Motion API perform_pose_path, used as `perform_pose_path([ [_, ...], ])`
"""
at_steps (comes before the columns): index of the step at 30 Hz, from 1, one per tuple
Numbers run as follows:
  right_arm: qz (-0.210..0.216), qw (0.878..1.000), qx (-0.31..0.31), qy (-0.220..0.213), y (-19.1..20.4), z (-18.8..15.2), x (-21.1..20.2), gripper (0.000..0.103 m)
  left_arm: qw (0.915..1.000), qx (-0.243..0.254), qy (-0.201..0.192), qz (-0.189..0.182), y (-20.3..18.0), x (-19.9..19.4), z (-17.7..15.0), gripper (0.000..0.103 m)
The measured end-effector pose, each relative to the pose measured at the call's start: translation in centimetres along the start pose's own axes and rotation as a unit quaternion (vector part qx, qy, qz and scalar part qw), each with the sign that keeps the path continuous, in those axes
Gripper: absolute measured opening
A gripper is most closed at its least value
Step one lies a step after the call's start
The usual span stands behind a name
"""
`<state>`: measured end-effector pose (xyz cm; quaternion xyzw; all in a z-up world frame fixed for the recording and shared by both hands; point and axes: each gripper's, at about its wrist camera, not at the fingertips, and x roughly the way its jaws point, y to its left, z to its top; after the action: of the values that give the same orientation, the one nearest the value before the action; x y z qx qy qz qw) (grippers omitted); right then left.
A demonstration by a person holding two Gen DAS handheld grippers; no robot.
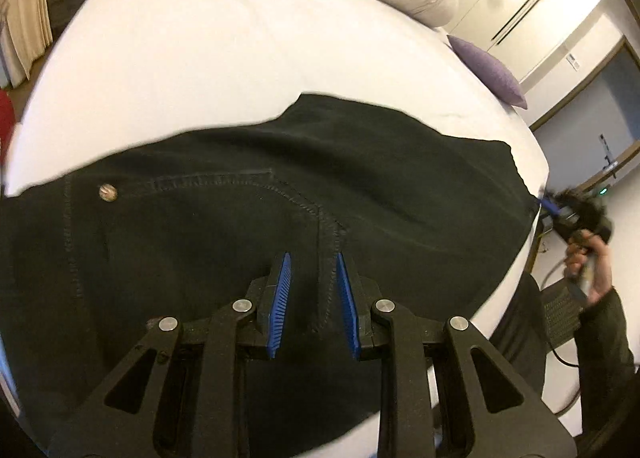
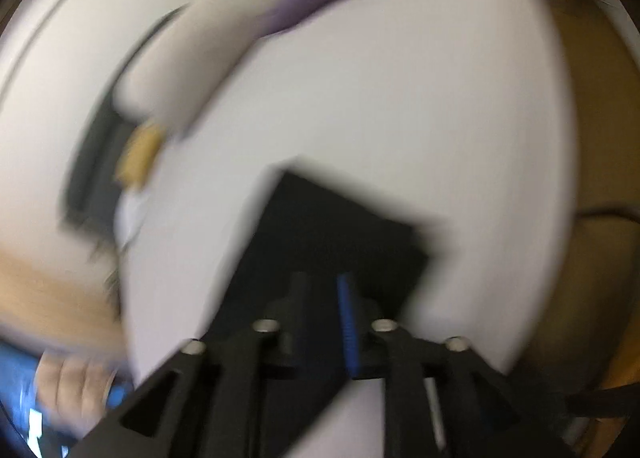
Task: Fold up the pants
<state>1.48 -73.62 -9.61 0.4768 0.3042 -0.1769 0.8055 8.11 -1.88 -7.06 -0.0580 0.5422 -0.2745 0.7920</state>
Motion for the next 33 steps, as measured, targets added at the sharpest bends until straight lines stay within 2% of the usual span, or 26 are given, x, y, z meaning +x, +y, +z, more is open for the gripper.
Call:
perform_pose_path([
  [1, 0.04, 0.998, -0.031, 0.026, 2.9, -0.9, 0.8, 0.046, 0.9999, -0.005, 0.01, 0.004, 0.4, 0.8, -0.3, 0.023],
  [3, 0.113, 0.984, -0.102, 0.092, 9.5, -3.9, 3.2, 0.049, 0.9997, -0.011, 0.019, 0.003, 1.0, 1.8, -1.0, 0.023],
  [4, 0.147, 0.972, -0.13, 0.128, 12.6, -6.0, 4.7, 0.049, 0.9997, -0.016, 0.016, -0.002, 1.4, 2.0, -1.6, 0.023],
  [6, 0.206, 0.939, -0.182, 0.207, 18.4, -11.2, 8.2, 0.049, 0.9992, -0.034, 0.005, -0.021, 2.4, 1.8, -2.7, 0.023],
  [8, 0.217, 0.91, -0.225, 0.273, 23.1, -16.5, 12.1, 0.047, 0.9974, -0.059, -0.003, -0.043, 3.5, 1.5, -3.5, 0.023],
  [10, 0.215, 0.892, -0.235, 0.322, 25.6, -19.6, 15.8, 0.033, 0.9964, -0.066, -0.009, -0.053, 4.0, 1.4, -4.3, 0.023],
  [12, 0.197, 0.881, -0.22, 0.371, 26.6, -22.1, 19.8, 0.033, 0.9967, -0.061, -0.01, -0.052, 4.0, 1.5, -4.5, 0.023],
  [13, 0.188, 0.879, -0.212, 0.384, 26.6, -22.9, 21.6, 0.033, 0.997, -0.057, -0.012, -0.05, 3.9, 1.5, -4.7, 0.023],
  [14, 0.169, 0.882, -0.209, 0.387, 26.2, -23.4, 23.1, 0.032, 0.9972, -0.055, -0.014, -0.049, 3.9, 1.6, -4.8, 0.022],
  [15, 0.143, 0.889, -0.204, 0.385, 25.2, -23.9, 23.9, 0.016, 0.9973, -0.053, -0.014, -0.049, 3.8, 1.8, -4.8, 0.022],
  [16, 0.132, 0.892, -0.186, 0.389, 25.2, -23.0, 26.0, 0.0, 0.9972, -0.053, -0.014, -0.05, 3.8, 1.9, -4.8, 0.022],
  [18, 0.149, 0.894, -0.134, 0.402, 23.7, -22.3, 27.7, 0.0, 0.9969, -0.055, -0.013, -0.054, 3.8, 2.1, -4.7, 0.022],
  [19, 0.149, 0.9, -0.146, 0.383, 23.7, -21.9, 27.4, 0.0, 0.9968, -0.055, -0.013, -0.057, 3.8, 2.3, -4.6, 0.022],
  [20, 0.15, 0.91, -0.164, 0.351, 23.9, -21.2, 26.8, 0.0, 0.9967, -0.055, -0.014, -0.058, 3.9, 2.0, -5.0, 0.022],
  [22, 0.119, 0.937, -0.163, 0.284, 23.9, -19.1, 26.2, 0.0, 0.9966, -0.054, -0.016, -0.06, 4.3, 2.0, -5.1, 0.022],
  [23, 0.112, 0.947, -0.145, 0.264, 23.2, -18.0, 25.7, 0.0, 0.9966, -0.053, -0.017, -0.06, 4.3, 1.9, -5.3, 0.022],
  [24, 0.116, 0.951, -0.123, 0.259, 22.6, -17.1, 25.4, 0.0, 0.9966, -0.054, -0.017, -0.06, 4.5, 1.6, -5.7, 0.022],
  [26, 0.131, 0.949, -0.117, 0.262, 22.7, -16.8, 24.4, 0.011, 0.9967, -0.054, -0.018, -0.058, 4.4, 1.7, -5.7, 0.022],
  [28, 0.171, 0.935, -0.14, 0.277, 23.8, -18.6, 22.6, 0.02, 0.9968, -0.054, -0.018, -0.056, 4.5, 1.8, -6.1, 0.022],
  [30, 0.192, 0.912, -0.176, 0.318, 24.9, -21.7, 22.0, 0.023, 0.9969, -0.054, -0.018, -0.054, 4.5, 1.8, -6.1, 0.022],
  [32, 0.171, 0.907, -0.193, 0.333, 24.6, -23.6, 22.6, 0.023, 0.9972, -0.053, -0.015, -0.05, 4.1, 2.1, -6.1, 0.022],
  [33, 0.161, 0.91, -0.171, 0.341, 23.2, -23.8, 23.3, 0.014, 0.9973, -0.053, -0.014, -0.049, 4.0, 2.1, -6.0, 0.023],
])
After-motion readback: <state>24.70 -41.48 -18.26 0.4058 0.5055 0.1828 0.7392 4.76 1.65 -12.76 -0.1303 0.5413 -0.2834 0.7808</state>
